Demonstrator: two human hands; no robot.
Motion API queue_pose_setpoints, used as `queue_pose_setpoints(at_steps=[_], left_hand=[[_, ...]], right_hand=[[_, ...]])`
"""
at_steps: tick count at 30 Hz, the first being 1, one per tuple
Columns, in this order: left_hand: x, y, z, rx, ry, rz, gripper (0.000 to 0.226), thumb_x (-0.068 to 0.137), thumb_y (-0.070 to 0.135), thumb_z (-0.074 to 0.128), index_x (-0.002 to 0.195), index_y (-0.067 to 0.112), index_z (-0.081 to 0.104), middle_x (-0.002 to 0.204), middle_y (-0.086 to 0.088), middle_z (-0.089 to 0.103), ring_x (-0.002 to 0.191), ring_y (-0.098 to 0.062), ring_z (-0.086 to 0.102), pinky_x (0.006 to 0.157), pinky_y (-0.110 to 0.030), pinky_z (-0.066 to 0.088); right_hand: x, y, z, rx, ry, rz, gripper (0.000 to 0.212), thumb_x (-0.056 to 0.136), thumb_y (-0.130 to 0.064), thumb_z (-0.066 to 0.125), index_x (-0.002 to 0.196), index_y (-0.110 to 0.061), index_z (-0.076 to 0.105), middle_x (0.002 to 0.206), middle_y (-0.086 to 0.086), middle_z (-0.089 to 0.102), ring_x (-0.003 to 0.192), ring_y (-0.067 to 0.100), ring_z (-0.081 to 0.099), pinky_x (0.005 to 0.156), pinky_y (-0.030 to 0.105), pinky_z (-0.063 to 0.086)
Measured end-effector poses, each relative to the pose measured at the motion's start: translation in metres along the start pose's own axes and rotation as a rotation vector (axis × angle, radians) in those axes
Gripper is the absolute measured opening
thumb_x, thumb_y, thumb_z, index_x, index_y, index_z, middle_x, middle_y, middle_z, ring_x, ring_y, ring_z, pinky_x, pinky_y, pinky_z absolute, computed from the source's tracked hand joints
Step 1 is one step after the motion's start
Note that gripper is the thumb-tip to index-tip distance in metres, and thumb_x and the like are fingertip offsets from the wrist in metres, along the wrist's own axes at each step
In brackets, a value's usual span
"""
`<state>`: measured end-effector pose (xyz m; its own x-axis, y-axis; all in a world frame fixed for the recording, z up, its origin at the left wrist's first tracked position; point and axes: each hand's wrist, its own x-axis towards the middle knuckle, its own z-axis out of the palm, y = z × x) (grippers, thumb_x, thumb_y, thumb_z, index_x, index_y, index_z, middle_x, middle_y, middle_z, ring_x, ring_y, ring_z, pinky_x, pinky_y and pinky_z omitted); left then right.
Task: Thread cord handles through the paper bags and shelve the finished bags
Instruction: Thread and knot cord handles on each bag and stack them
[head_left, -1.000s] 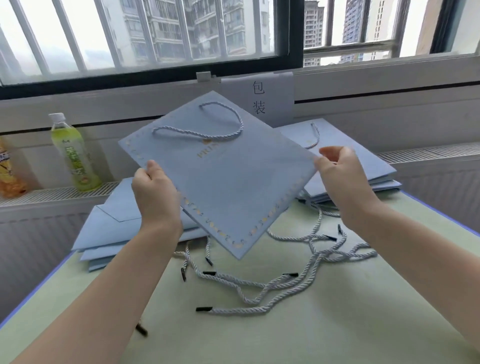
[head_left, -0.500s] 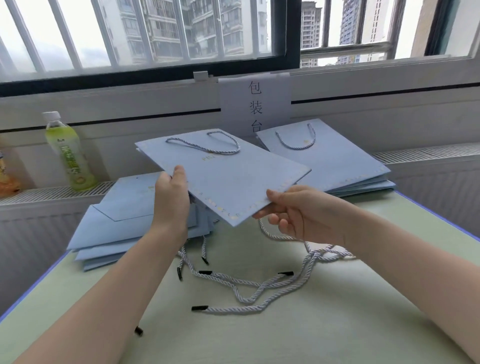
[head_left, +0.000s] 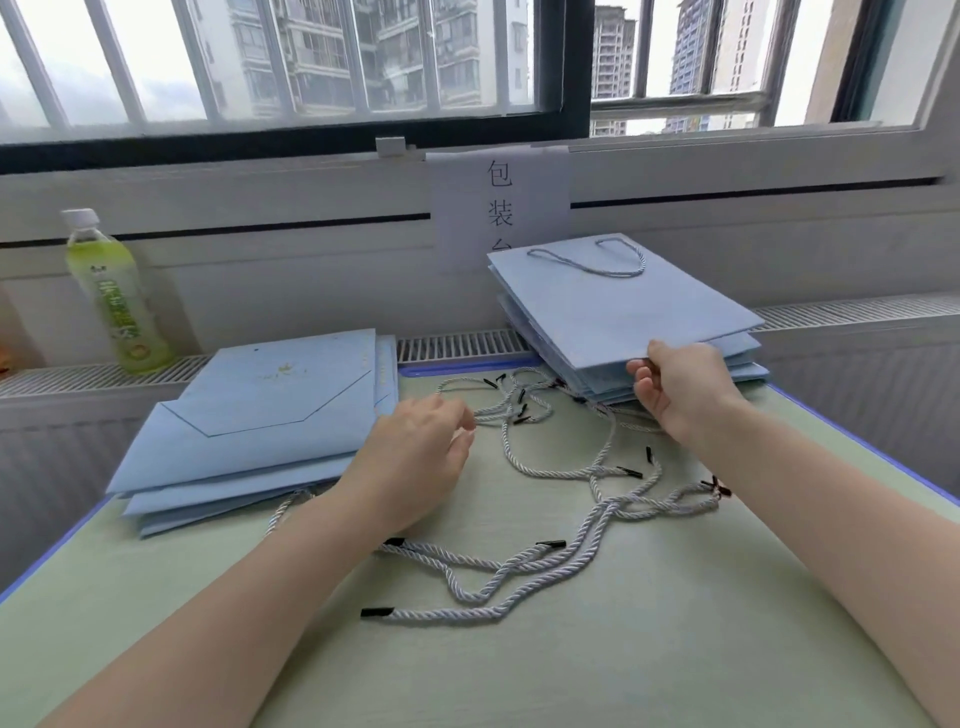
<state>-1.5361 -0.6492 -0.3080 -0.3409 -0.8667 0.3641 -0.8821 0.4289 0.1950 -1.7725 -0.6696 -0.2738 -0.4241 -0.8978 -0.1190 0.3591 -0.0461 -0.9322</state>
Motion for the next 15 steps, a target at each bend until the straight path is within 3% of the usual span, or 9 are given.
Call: queue_pose_setpoints(at_steps=[5, 7, 11, 15], left_hand=[[-0.0033, 0.0011, -0.0020, 0.046, -0.050, 0.008, 0.023, 0.100, 0.030, 0.038, 0.116, 0.021, 0.053, 0.120, 0.005, 0.056, 0.114, -0.017, 0.044, 0.098, -0.036, 0.036], [-0.0037, 0.0013, -0.0025, 0.056, -0.060, 0.009, 0.024, 0.100, 0.030, 0.038, 0.116, 0.022, 0.052, 0.120, 0.006, 0.056, 0.114, -0.016, 0.044, 0.098, -0.036, 0.036], [-0.0037, 0.0028, -0.0027, 0.072, -0.079, 0.016, 0.024, 0.099, 0.030, 0.038, 0.116, 0.022, 0.053, 0.119, 0.006, 0.056, 0.113, -0.016, 0.044, 0.097, -0.036, 0.037], [-0.0050, 0.0044, -0.0025, 0.071, -0.071, 0.030, 0.024, 0.100, 0.030, 0.038, 0.116, 0.022, 0.054, 0.118, 0.006, 0.056, 0.113, -0.015, 0.045, 0.096, -0.034, 0.037]], right_hand=[[0.0058, 0.0039, -0.0082, 0.037, 0.028, 0.015, 0.020, 0.095, -0.010, 0.053, 0.077, -0.003, 0.050, 0.070, 0.007, 0.052, 0.035, 0.001, 0.048, 0.037, 0.009, 0.041], [0.0070, 0.0046, -0.0099, 0.091, 0.050, 0.011, 0.015, 0.092, -0.006, 0.058, 0.079, -0.002, 0.051, 0.071, 0.006, 0.052, 0.043, 0.004, 0.053, 0.040, 0.011, 0.045], [0.0098, 0.0019, -0.0083, 0.212, 0.148, -0.037, 0.017, 0.093, 0.000, 0.054, 0.078, -0.003, 0.045, 0.076, 0.008, 0.052, 0.062, 0.013, 0.057, 0.063, 0.023, 0.057], [0.0064, 0.0072, -0.0021, -0.001, 0.085, -0.094, 0.007, 0.095, -0.009, 0.047, 0.101, -0.006, 0.047, 0.081, 0.004, 0.052, 0.062, 0.011, 0.052, 0.054, 0.019, 0.049]])
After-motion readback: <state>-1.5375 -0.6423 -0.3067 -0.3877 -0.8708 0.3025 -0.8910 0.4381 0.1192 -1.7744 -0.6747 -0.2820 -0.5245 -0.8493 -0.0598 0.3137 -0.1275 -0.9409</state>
